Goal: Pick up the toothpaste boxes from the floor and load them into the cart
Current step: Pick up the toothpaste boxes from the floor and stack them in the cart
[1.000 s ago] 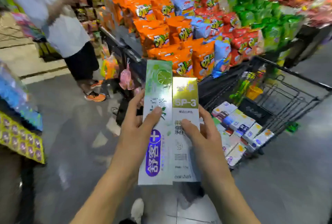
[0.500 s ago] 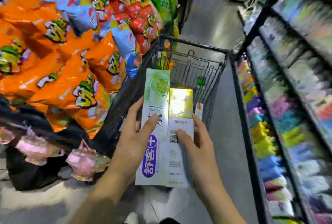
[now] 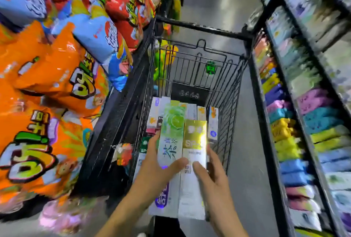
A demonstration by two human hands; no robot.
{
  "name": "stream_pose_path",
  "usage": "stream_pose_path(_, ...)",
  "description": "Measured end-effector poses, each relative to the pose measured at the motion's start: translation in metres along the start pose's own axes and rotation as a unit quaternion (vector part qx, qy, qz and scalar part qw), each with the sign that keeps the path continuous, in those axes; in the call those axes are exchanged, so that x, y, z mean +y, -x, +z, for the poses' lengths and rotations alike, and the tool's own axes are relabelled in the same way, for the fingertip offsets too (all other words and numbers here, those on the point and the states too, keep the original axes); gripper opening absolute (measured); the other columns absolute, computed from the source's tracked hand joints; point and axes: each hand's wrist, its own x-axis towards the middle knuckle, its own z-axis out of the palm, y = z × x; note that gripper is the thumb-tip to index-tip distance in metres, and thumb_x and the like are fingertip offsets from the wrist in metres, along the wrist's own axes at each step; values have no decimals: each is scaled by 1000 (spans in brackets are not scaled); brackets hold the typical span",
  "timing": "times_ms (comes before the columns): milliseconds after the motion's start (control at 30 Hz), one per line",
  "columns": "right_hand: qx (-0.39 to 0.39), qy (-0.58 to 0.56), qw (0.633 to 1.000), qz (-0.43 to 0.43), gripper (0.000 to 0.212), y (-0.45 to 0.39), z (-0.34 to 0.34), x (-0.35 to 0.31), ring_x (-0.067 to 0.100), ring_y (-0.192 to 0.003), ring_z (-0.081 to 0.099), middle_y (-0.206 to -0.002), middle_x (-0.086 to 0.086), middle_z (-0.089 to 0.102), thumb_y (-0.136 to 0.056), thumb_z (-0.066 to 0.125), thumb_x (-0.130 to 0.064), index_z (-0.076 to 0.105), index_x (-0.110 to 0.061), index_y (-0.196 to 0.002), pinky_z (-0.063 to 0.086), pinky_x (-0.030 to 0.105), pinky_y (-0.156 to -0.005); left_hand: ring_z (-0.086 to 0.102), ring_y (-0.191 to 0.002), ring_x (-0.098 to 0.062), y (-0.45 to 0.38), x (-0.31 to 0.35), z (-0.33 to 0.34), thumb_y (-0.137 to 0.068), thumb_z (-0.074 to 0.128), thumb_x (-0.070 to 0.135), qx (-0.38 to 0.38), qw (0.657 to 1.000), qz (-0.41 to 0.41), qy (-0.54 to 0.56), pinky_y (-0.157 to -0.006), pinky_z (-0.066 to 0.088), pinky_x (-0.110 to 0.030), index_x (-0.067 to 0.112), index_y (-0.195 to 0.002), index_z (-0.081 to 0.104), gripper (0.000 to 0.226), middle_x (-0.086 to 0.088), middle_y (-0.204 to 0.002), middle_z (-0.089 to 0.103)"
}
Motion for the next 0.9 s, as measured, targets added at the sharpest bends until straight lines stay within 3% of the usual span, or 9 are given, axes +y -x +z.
stream_pose_path(267,6,-27,997,71,38,-163,22,30,-6,-102,58,-110,-2,57,-98,62,-21,54,-45,-126,45,13,-86,67,-89,9,-149,-33,-6,-75,88,11,93,994,-60,-14,-74,50,-8,23,-133,41,75,4,-114,67)
stream_pose_path(333,14,-38,996,80,38,-197,25,45,-7,-108,56,-119,8,56,-98,61,-22,54,-49,-124,41,23,-97,68,-97,0,-186,-56,-9,-66,92,12,116,991,-63,-26,-77,51,-13,24,-129,42,82,-2,-117,67)
stream_pose_path(567,57,-21,996,70,37,-294,34,105,-14,-92,63,-104,-14,67,-99,57,-5,54,-33,-124,50,11,-75,70,-93,-13,-292,-141,-23,-67,91,9,151,978,-83,-119,-74,55,-24,16,-124,46,73,-11,-117,69)
stream_pose_path(600,57,-10,996,70,38,-304,34,111,-10,-106,34,-120,-9,50,-100,57,-6,55,-28,-130,48,19,-80,71,-96,-15,-305,-151,-25,-65,92,17,164,974,-74,-139,-78,57,-29,18,-123,48,73,-7,-115,70)
stream_pose_path(667,50,25,996,67,42,-321,36,128,-7,-65,58,-109,8,61,-100,57,-13,53,-28,-139,48,15,-77,70,-98,-9,-327,-167,-28,-65,92,26,183,965,-53,-181,-84,58,-30,22,-123,51,71,2,-112,71)
stream_pose_path(700,43,34,996,63,41,-328,38,136,-7,-62,22,-83,-14,30,-101,57,-16,52,-32,-138,47,10,-76,69,-95,-4,-336,-171,-28,-66,91,26,190,961,-45,-198,-82,56,-24,24,-121,52,68,6,-110,71)
stream_pose_path(733,39,35,997,61,40,-335,40,142,-7,-108,35,-120,9,33,-101,57,-19,51,-37,-136,45,7,-78,68,-93,-1,-345,-173,-28,-67,89,29,197,957,-40,-210,-79,54,-19,25,-119,53,63,9,-107,71)
stream_pose_path(767,34,23,997,60,39,-341,44,149,-12,-84,61,-100,-2,65,-101,58,-20,51,-40,-133,45,5,-76,68,-92,-2,-354,-175,-28,-66,85,34,205,953,-37,-218,-77,54,-19,27,-117,55,60,10,-105,71)
stream_pose_path(900,22,-4,998,52,37,-357,55,171,5,-91,54,-99,-10,55,-98,64,-29,54,-46,-129,40,10,-76,66,-90,-13,-381,-182,-35,-69,80,31,224,939,-9,-262,-72,48,-16,30,-116,57,52,8,-101,69)
